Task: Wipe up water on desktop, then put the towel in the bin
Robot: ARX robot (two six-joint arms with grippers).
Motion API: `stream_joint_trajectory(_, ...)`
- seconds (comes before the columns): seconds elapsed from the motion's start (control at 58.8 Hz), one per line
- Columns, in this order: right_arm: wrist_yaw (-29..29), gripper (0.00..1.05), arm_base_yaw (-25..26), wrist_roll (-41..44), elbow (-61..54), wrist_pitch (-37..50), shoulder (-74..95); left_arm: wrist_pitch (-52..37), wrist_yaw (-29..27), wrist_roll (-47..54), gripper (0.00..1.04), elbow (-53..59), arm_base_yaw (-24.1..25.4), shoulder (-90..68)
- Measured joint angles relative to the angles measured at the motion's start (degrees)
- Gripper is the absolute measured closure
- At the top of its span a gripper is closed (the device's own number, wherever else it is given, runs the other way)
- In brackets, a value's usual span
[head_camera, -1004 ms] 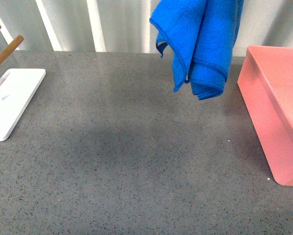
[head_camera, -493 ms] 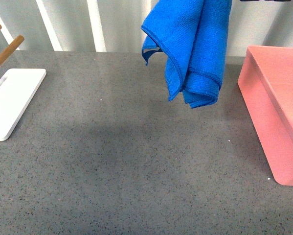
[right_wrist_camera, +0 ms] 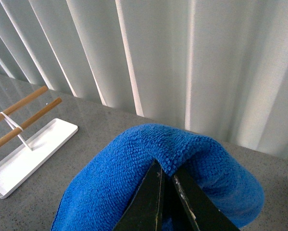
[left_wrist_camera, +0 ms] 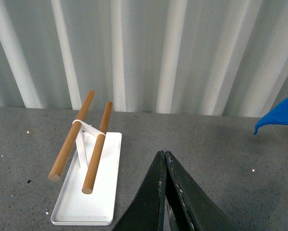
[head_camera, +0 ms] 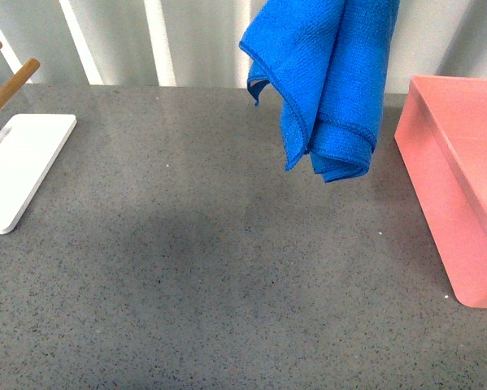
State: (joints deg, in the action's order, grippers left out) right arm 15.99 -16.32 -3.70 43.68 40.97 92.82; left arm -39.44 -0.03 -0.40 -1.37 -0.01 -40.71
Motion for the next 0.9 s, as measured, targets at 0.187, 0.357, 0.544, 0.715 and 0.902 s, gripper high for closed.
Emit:
stream_joint_trajectory(0.187,0.0,1.01,-0.2,0.0,0.0,0.0,0.0,7.1,0.0,0.0,1.01,0.0,0.0,7.8)
stream_joint_trajectory(0.357,0.0,1.01,-0.2,0.0,-0.2,0.0,0.0,13.1,0.0,0.0,1.01,0.1,0.0,14.3)
stream_joint_trajectory(0.544,0.0,1.01,-0.2,0.0,-0.2,0.0,0.0,18.2,0.0,0.0,1.01,0.1,0.0,19.6)
stream_joint_trajectory(0.715,0.1,1.01,-0.4,0.0,-0.2,-0.1,0.0,22.1,0.0,0.0,1.01,0.1,0.0,23.5)
stream_joint_trajectory(0.902,0.0,1.01,-1.1,0.0,-0.2,-0.3,0.1,25.6,0.0,0.0,1.01,0.1,0.0,27.1)
